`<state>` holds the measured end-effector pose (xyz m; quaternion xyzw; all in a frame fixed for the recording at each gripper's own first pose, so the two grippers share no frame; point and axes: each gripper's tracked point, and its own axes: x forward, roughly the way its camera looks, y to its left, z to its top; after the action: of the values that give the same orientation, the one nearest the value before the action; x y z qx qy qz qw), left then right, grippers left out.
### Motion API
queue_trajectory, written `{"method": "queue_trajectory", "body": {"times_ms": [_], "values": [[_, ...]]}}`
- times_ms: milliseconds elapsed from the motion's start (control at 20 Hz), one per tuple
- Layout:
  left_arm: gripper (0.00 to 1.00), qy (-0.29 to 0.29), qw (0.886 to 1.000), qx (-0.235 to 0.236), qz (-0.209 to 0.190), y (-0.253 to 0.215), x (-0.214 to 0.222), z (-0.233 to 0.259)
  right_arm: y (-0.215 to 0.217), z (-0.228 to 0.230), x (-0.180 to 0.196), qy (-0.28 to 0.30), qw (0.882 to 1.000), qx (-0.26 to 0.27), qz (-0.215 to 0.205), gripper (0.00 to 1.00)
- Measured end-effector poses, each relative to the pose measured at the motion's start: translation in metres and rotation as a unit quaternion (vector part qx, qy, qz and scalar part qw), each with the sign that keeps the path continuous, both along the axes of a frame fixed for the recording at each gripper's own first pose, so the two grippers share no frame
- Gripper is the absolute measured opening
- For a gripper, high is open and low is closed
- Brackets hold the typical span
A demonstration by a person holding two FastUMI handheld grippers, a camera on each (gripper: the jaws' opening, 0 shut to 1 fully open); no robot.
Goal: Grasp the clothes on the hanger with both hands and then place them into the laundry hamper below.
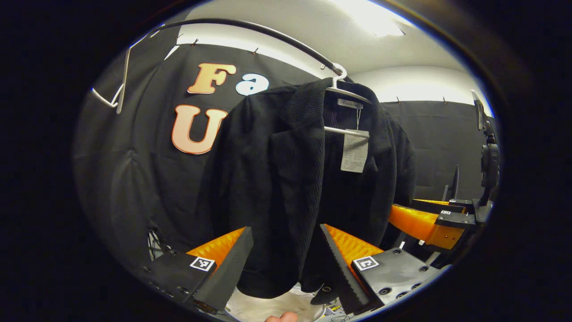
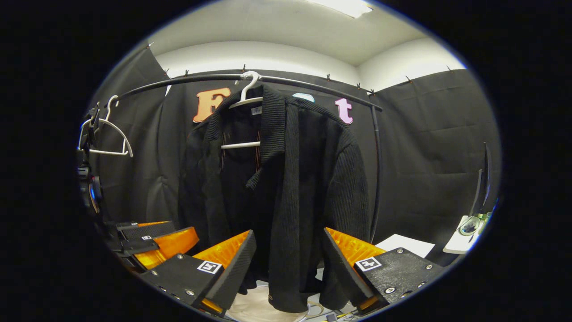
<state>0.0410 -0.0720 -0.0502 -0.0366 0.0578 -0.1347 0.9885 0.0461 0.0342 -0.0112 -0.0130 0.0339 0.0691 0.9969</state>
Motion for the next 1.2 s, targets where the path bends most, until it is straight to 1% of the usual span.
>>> {"method": "queue_trajectory", "body": {"times_ms": [50,100,200,250,300,350,400,450,500,550,600,650,800,850,900,950,1000,1050,1100,1150,1200], "values": [[1.00,0.003,1.000,-0.003,-0.005,-0.003,0.005,-0.003,0.003,0.000,0.003,0.003,1.000,0.001,0.007,0.93],[0.96,0.005,1.000,-0.006,-0.010,-0.005,0.003,-0.005,0.007,-0.001,0.006,0.006,1.000,0.004,0.015,0.93],[0.96,0.009,1.000,-0.006,-0.022,-0.012,0.015,-0.012,0.014,-0.007,0.014,0.021,0.999,0.015,0.029,0.93],[0.96,0.011,1.000,-0.005,-0.025,-0.016,0.023,-0.014,0.012,-0.010,0.019,0.028,0.999,0.018,0.027,0.93],[0.93,0.010,1.000,-0.005,-0.028,-0.021,0.029,-0.016,0.010,-0.013,0.024,0.033,0.999,0.018,0.020,0.93],[0.93,0.009,0.999,-0.005,-0.030,-0.024,0.034,-0.016,0.009,-0.015,0.028,0.035,0.999,0.018,0.016,0.97],[0.93,0.009,0.999,-0.004,-0.032,-0.026,0.037,-0.017,0.009,-0.015,0.030,0.035,0.999,0.019,0.015,0.93],[0.96,0.011,0.999,-0.002,-0.034,-0.028,0.042,-0.018,0.009,-0.015,0.033,0.035,0.999,0.020,0.016,0.93],[0.96,0.016,0.999,0.000,-0.035,-0.031,0.048,-0.022,0.010,-0.014,0.036,0.034,0.999,0.020,0.017,0.97],[0.96,0.020,0.999,0.002,-0.037,-0.033,0.051,-0.026,0.010,-0.014,0.039,0.033,0.999,0.016,0.013,0.97],[0.97,0.020,0.999,0.002,-0.038,-0.035,0.056,-0.026,0.009,-0.014,0.043,0.034,0.999,0.010,0.007,0.92],[0.93,0.019,0.999,0.001,-0.037,-0.035,0.060,-0.027,0.008,-0.014,0.045,0.033,0.999,0.003,0.002,0.92],[0.93,0.021,0.999,-0.006,-0.032,-0.035,0.068,-0.028,0.011,-0.013,0.056,0.034,0.999,-0.005,-0.009,0.92],[0.93,0.021,0.999,-0.009,-0.028,-0.034,0.071,-0.028,0.011,-0.015,0.059,0.036,0.999,-0.007,-0.015,0.97],[0.93,0.021,0.999,-0.012,-0.025,-0.034,0.073,-0.029,0.011,-0.016,0.062,0.038,0.999,-0.009,-0.022,0.92],[0.93,0.022,0.999,-0.014,-0.023,-0.035,0.075,-0.030,0.010,-0.019,0.066,0.038,0.999,-0.012,-0.029,0.92],[0.92,0.022,0.999,-0.015,-0.021,-0.034,0.077,-0.030,0.009,-0.022,0.069,0.038,0.998,-0.018,-0.035,0.96],[0.92,0.023,0.999,-0.015,-0.019,-0.034,0.079,-0.031,0.009,-0.024,0.072,0.039,0.998,-0.022,-0.039,0.90],[0.94,0.023,1.000,-0.012,-0.014,-0.032,0.081,-0.031,0.009,-0.026,0.074,0.039,0.998,-0.025,-0.041,0.88],[0.95,0.023,1.000,-0.011,-0.011,-0.032,0.082,-0.031,0.011,-0.026,0.076,0.040,0.998,-0.025,-0.039,0.93],[0.90,0.023,1.000,-0.010,-0.010,-0.032,0.083,-0.031,0.013,-0.027,0.077,0.039,0.998,-0.022,-0.039,0.83]]}}
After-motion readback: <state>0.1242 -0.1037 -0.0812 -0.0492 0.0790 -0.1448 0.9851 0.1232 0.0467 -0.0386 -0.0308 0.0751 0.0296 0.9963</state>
